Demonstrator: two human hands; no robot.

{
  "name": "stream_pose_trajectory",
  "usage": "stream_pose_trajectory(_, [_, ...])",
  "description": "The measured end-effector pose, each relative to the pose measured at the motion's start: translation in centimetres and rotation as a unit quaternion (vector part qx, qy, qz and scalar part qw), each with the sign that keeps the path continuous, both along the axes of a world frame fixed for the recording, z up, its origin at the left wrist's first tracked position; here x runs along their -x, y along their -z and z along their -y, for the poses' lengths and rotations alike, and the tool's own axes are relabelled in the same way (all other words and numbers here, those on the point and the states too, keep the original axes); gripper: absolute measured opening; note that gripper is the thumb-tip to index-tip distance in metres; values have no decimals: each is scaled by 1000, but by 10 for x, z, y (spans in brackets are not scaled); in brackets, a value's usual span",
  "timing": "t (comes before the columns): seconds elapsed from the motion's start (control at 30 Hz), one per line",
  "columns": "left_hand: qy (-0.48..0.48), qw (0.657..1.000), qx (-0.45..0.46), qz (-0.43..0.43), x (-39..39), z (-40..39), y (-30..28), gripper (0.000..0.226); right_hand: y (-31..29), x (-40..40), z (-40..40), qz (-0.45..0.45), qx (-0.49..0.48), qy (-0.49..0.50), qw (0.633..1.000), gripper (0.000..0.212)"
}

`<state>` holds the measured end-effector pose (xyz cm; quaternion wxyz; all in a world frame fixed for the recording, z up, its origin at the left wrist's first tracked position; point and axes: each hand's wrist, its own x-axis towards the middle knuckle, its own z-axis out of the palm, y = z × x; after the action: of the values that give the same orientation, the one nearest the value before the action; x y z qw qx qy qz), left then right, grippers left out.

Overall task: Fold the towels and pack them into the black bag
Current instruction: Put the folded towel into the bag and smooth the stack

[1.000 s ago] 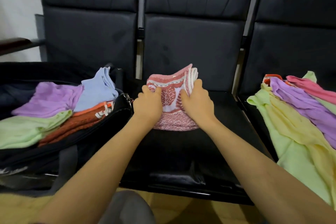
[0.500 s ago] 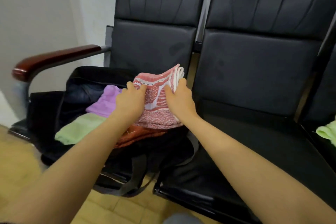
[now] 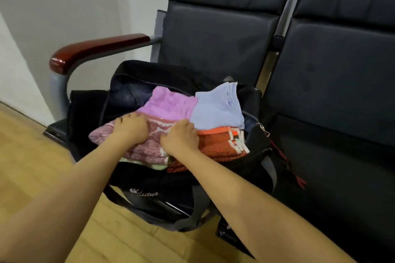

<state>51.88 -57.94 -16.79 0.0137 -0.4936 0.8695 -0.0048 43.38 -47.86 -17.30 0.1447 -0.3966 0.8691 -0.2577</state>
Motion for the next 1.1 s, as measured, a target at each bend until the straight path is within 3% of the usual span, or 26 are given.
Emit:
stream_pose_trajectory(0.07, [9, 999, -43, -28, 0, 0, 9, 52, -2, 6, -6, -138, 19, -56, 989, 79])
stream_pose_trajectory(0.13, [10, 999, -45, -22, 0, 0, 13, 57, -2, 15, -7, -216, 11, -152, 964, 72])
stream_pose_trajectory(0.27, [8, 999, -50, -6, 2, -4, 13, 57, 5, 26, -6, -166, -122, -201, 958, 54])
stream_pose_trajectory(0.37, [-4, 999, -41, -22, 7, -13, 7, 53, 1, 29, -12, -173, -136, -202, 954, 54])
stream_pose_trajectory(0.5, [-9, 991, -23, -134, 19, -34, -6, 37, -17, 41, -35, -216, -68, -159, 961, 38])
stream_pose_trajectory(0.7, [55, 973, 69, -216, 56, -86, -41, 25, -43, 79, -93, -300, 6, -102, 948, 24])
stream_pose_trajectory(0.83, [134, 948, 30, -286, 95, -137, -63, 25, -60, 110, -149, -276, 63, -37, 958, 21])
stream_pose_trajectory(0.93, [179, 931, 14, -319, 126, -186, -71, 21, -66, 134, -203, -207, 111, 30, 971, 22])
stream_pose_trajectory(1.1, [250, 889, -104, -370, 180, -275, -71, 24, -60, 175, -306, -152, 128, 140, 970, 22])
